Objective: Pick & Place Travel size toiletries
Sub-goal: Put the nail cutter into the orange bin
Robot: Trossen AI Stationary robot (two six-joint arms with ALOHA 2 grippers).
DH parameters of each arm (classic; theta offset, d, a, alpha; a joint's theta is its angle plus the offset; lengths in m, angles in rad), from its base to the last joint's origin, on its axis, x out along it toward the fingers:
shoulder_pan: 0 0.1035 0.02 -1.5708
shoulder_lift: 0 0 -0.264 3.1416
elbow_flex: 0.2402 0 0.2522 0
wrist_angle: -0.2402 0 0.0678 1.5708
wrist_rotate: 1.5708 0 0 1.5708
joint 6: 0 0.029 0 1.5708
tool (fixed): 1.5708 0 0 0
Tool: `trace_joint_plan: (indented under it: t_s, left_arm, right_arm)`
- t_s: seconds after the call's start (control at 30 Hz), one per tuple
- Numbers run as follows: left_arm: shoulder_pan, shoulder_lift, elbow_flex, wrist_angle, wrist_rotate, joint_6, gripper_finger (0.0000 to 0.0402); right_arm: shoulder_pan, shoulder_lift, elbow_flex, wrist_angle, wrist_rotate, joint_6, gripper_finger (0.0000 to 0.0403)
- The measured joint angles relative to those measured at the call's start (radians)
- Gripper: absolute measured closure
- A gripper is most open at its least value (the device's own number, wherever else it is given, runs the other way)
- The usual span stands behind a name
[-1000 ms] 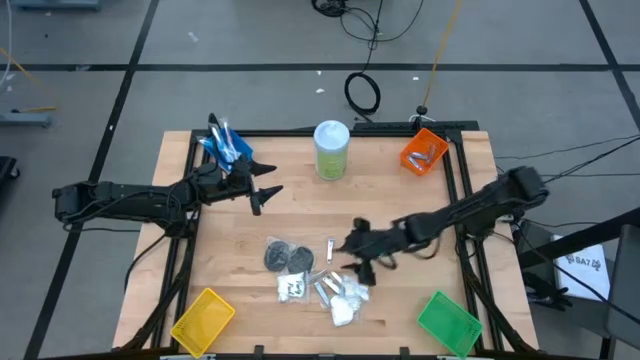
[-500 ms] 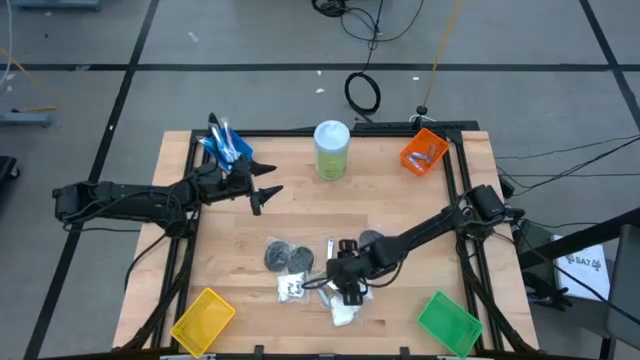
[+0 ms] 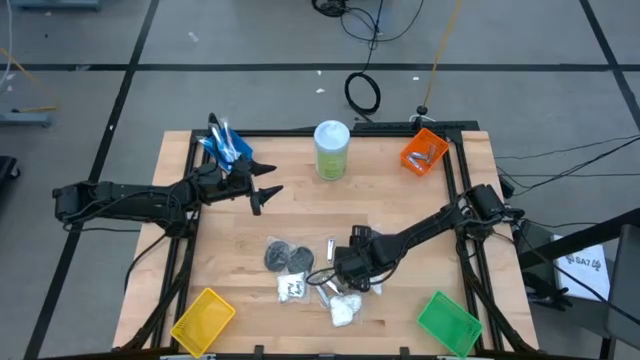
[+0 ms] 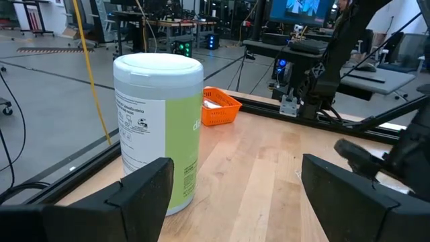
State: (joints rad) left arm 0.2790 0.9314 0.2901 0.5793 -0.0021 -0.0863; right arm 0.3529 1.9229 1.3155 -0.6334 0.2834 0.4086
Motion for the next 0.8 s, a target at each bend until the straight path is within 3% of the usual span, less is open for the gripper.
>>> trace_joint_plan:
  t_s: [0.3, 0.8]
  left_arm:
    - [0.000, 0.000, 0.000, 0.000, 0.000, 0.000, 0.0080]
    - [0.000, 0.000, 0.000, 0.000, 0.000, 0.000, 0.0080]
  right_arm:
    - [0.035, -0.039, 0.001, 0.139, -0.152, 0.112, 0.0156]
    - [0.059, -0.014, -0.030, 0.148, -0.145, 0.144, 0.0156]
